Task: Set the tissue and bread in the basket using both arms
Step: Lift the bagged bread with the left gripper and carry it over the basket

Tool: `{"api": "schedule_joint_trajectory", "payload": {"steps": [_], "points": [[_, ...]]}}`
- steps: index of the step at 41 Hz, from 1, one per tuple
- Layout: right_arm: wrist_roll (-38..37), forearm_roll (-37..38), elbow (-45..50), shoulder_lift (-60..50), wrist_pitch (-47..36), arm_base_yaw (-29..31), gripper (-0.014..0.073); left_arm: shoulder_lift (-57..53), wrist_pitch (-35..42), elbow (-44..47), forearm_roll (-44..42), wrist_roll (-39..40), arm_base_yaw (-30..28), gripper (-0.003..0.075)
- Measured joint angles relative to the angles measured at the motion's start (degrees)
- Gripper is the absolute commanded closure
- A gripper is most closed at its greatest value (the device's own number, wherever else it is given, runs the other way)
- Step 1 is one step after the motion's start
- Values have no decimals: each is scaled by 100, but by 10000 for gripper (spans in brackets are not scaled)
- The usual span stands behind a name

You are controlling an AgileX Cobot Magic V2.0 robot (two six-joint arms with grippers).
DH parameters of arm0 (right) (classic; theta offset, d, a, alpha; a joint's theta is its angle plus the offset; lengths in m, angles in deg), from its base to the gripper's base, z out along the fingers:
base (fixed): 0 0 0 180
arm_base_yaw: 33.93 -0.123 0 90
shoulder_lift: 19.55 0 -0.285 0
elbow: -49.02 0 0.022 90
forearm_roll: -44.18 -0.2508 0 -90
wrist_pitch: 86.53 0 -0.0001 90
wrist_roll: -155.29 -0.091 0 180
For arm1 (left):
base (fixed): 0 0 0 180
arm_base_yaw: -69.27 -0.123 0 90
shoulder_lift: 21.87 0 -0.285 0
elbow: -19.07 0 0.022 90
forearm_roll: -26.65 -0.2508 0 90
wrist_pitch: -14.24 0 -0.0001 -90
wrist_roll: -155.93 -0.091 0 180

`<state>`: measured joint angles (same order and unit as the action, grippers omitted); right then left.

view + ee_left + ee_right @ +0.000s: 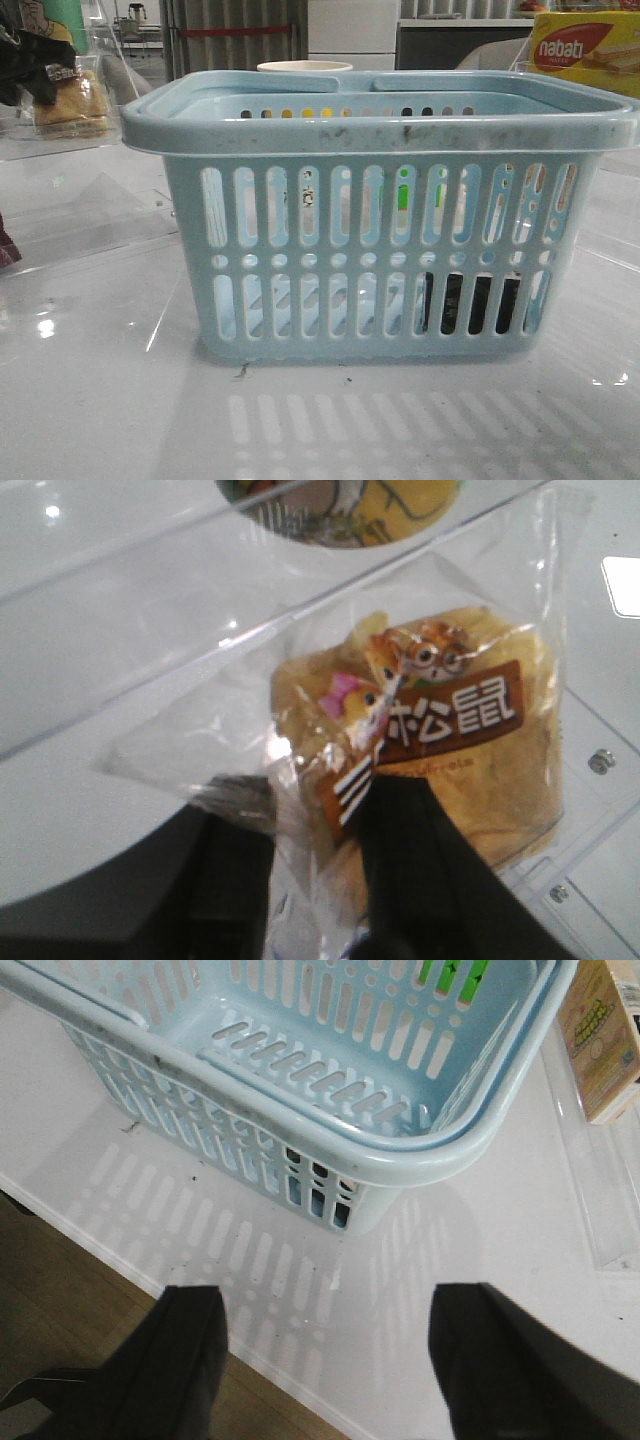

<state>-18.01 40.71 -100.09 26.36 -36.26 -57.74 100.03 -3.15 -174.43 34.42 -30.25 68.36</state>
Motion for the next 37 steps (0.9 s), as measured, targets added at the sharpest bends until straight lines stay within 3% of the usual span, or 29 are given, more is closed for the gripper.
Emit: {"api": "schedule_joint_trajectory", "payload": {"steps": [12, 37], "points": [[0, 0, 0, 0, 0, 0, 53, -120, -840, -250, 0, 0, 77, 631], [0, 0, 0, 0, 0, 0, 53, -1607, -2341, -455, -111, -11, 706, 629]]}}
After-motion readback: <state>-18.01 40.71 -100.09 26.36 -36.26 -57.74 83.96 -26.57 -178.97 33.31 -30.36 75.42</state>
